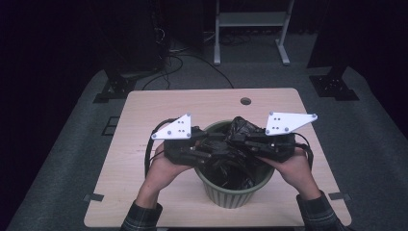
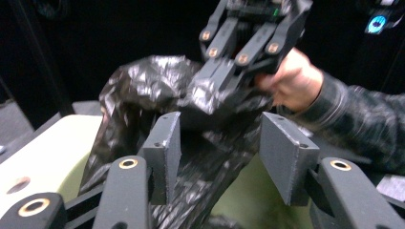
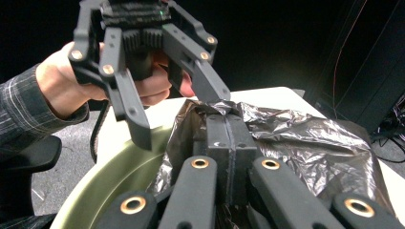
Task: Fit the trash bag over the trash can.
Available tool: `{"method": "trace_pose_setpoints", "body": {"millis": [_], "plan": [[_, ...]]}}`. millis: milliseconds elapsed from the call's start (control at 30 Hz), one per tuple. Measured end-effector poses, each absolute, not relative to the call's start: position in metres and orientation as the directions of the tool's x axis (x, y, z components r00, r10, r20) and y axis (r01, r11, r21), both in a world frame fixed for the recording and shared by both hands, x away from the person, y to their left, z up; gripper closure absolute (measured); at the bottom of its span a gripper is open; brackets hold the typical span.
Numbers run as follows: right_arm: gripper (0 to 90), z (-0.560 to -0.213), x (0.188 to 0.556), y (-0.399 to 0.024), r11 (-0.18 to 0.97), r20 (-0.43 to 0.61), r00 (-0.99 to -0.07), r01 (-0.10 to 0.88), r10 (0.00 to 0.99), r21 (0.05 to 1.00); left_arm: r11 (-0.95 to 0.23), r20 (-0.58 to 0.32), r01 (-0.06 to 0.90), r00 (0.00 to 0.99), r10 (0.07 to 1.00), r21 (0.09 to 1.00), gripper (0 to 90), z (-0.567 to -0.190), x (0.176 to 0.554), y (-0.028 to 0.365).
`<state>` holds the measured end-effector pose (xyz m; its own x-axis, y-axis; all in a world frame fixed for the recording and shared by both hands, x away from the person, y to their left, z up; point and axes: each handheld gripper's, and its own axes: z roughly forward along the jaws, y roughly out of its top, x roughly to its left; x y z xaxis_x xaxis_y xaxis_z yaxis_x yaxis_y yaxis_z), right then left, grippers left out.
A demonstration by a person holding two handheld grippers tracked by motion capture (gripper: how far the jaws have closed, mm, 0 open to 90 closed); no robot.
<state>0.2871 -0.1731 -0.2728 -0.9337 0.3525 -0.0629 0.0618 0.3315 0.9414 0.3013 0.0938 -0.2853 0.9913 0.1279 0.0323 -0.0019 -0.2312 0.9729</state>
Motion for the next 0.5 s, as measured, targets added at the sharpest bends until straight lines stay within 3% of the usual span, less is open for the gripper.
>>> {"method": "trace_pose_setpoints", "body": {"millis": [300, 500], "plan": [[90.0, -0.2738, 0.2854, -0.1744, 0.332, -0.064, -0.933, 0.061, 0.353, 0.941, -0.229, 0.013, 0.017, 0.992, 0.127, 0.973, 60.4, -0.2782, 0.3012, 0.0916], [90.0, -0.2746, 0.2853, -0.1744, 0.332, -0.064, -0.934, 0.060, 0.350, 0.941, -0.220, 0.018, 0.010, 0.992, 0.126, 0.975, 78.0, -0.2781, 0.3015, 0.0947]]}}
